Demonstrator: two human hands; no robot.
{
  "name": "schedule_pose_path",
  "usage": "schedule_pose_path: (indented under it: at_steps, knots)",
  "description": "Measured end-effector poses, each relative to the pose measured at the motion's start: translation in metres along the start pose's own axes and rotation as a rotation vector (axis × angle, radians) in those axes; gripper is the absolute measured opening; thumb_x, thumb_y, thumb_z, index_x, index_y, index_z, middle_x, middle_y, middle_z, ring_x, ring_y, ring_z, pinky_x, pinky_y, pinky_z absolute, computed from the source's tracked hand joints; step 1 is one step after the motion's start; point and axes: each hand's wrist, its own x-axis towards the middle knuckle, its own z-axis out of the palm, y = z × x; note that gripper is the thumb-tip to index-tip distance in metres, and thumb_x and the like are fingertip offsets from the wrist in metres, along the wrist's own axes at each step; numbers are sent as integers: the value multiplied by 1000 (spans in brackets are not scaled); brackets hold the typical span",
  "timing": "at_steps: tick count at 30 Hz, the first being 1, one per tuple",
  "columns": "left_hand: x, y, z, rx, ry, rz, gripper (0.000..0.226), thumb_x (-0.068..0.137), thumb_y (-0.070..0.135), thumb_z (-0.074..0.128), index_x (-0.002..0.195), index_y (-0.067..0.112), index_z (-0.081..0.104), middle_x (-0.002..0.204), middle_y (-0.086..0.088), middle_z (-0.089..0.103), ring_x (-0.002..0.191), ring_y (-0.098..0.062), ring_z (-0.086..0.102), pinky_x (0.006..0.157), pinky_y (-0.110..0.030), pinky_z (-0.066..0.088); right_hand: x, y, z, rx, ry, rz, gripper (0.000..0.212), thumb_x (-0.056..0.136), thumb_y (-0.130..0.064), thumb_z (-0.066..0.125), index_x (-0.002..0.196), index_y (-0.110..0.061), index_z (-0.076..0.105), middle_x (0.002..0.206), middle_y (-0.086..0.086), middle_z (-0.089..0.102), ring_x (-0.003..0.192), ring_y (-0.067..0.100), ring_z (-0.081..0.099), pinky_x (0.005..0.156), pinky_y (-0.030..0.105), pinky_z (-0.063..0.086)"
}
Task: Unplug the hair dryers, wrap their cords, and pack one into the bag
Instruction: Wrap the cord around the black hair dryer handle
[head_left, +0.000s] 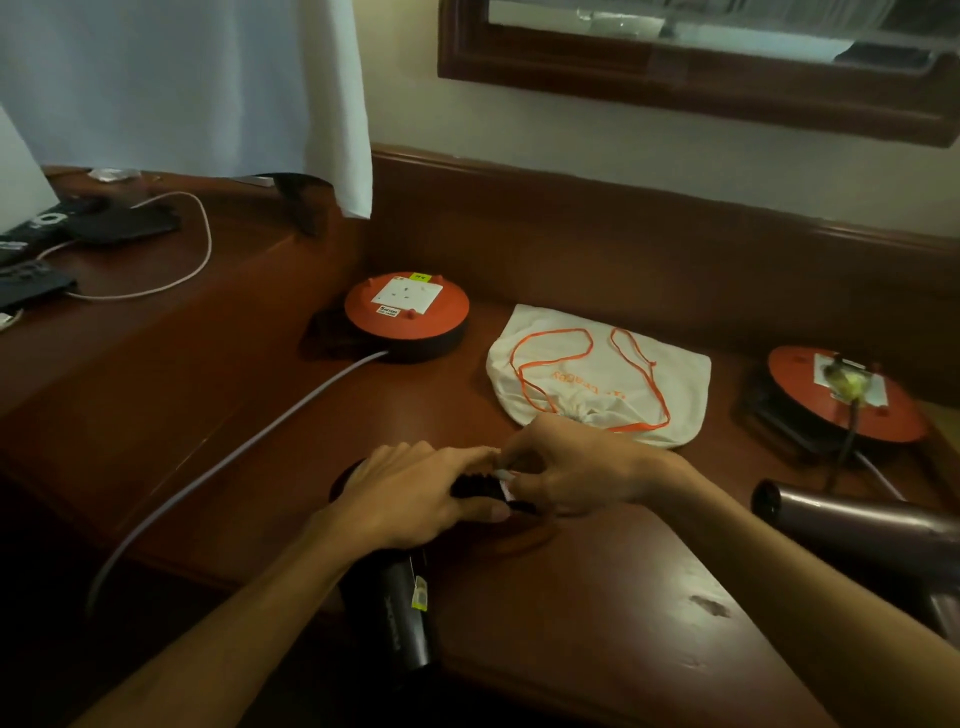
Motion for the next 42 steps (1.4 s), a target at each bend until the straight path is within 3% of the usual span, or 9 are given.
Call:
schedule_pose_path:
  at_steps: [7, 11, 16, 21, 26, 29, 32, 35, 42]
  knots:
    - [0, -3, 6, -22, 70, -29, 52, 80, 85, 45, 125, 60, 47, 107, 11, 71, 102, -19, 65, 81, -40, 44, -22, -3, 39, -138, 392, 175, 16, 96, -30, 61, 94, -14, 61, 88, 5, 64, 78, 24, 61, 70, 46, 55]
    - [-2, -6, 5, -45, 103, -56, 56, 78, 88, 43, 125, 59, 47, 111, 12, 71, 105, -19, 65, 82, -40, 44, -41, -2, 61, 28, 466, -5, 7, 97, -26, 58, 93, -23, 63, 82, -6, 66, 73, 15, 61, 67, 47, 52]
    - [-7, -12, -4, -119, 79, -61, 53, 76, 90, 43, 121, 63, 46, 105, 19, 69, 98, -10, 65, 80, -38, 45, -45, -6, 91, 275, 614, -214, 16, 96, -8, 62, 103, -18, 72, 88, -20, 63, 81, -2, 60, 70, 14, 42]
    - [-12, -11, -6, -234, 173, -104, 55, 70, 93, 45, 115, 62, 53, 106, 27, 67, 100, -1, 61, 85, -36, 45, -29, 6, 120, 23, 924, -222, 20, 99, -25, 59, 105, -16, 75, 103, -8, 61, 93, 10, 54, 77, 33, 49]
    - [-20, -15, -2, -349, 318, -137, 47, 72, 83, 60, 112, 58, 59, 100, 26, 69, 95, 4, 62, 82, -32, 49, -36, 6, 135, 318, 1350, -4, 18, 80, -24, 84, 88, -11, 75, 108, 2, 63, 100, 15, 65, 84, 28, 55]
    - [-22, -15, 3, -369, 368, -115, 50, 68, 88, 56, 109, 59, 60, 95, 22, 70, 90, 3, 64, 79, -34, 52, -40, 8, 127, 1108, 1095, 314, 37, 76, -44, 81, 102, -21, 71, 106, 3, 74, 95, 23, 72, 82, 42, 60]
    - [-22, -15, 4, -367, 394, -105, 51, 68, 90, 52, 109, 59, 61, 98, 22, 71, 92, 3, 64, 80, -37, 54, -40, 11, 116, 1663, 677, 212, 36, 90, -28, 71, 121, -10, 65, 114, 16, 74, 93, 39, 74, 69, 38, 59]
    - [-23, -15, 5, -360, 415, -117, 51, 70, 89, 51, 109, 58, 62, 98, 21, 71, 91, 3, 64, 78, -37, 54, -41, 11, 112, 1652, 712, 87, 26, 94, -9, 65, 119, -5, 67, 110, 22, 72, 85, 36, 72, 68, 32, 58]
    - [-21, -8, 7, -212, 384, -98, 58, 73, 94, 38, 119, 62, 55, 79, 17, 69, 76, -3, 64, 65, -31, 51, -32, 24, 96, 1521, 764, 76, 34, 90, -16, 68, 120, 1, 66, 110, 25, 72, 69, 26, 62, 68, 33, 49]
